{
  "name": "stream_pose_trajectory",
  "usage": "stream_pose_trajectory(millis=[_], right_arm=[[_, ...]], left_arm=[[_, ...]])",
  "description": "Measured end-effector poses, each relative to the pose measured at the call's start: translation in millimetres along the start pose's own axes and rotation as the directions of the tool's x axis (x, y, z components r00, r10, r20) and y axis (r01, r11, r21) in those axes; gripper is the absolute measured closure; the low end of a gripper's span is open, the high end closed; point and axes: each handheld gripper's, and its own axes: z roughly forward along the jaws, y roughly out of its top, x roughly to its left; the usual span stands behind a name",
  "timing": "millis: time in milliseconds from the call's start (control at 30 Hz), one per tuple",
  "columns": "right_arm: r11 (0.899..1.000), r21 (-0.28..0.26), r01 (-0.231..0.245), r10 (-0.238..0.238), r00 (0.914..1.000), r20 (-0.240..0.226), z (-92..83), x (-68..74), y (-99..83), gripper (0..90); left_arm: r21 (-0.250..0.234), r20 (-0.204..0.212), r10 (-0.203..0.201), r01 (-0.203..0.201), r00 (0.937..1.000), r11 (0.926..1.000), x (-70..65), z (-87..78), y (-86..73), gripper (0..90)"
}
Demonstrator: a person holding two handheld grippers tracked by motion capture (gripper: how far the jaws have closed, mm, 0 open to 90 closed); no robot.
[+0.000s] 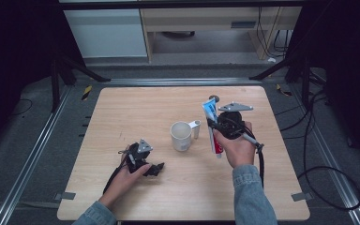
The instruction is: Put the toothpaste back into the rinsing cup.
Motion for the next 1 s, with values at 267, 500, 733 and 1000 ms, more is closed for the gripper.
stream_pose_trajectory(millis=[267,500,733,1000], right_arm=[[0.999,-0.054,-0.002,0.003,0.9998,0.018,0.0,2.9,2.5,73.2],[0.995,-0.096,-0.014,0.016,0.9996,0.025,3.1,6.4,7.1,73.2],[0.990,-0.139,-0.015,0.021,0.9991,0.038,4.8,10.3,14.6,73.2],[0.984,-0.175,-0.012,0.021,0.9986,0.049,6.6,15.9,23.2,73.2]], left_arm=[[0.001,-0.002,0.000,0.000,1.0000,1.0000,-0.1,0.0,0.1,0.0],[0.002,-0.001,-0.001,0.001,1.0000,1.0000,-0.1,0.0,0.2,0.0],[0.002,-0.002,0.000,0.000,1.0000,1.0000,0.0,0.0,0.2,0.0],[0.002,-0.001,0.001,-0.001,1.0000,1.0000,0.0,0.0,0.1,0.0]])
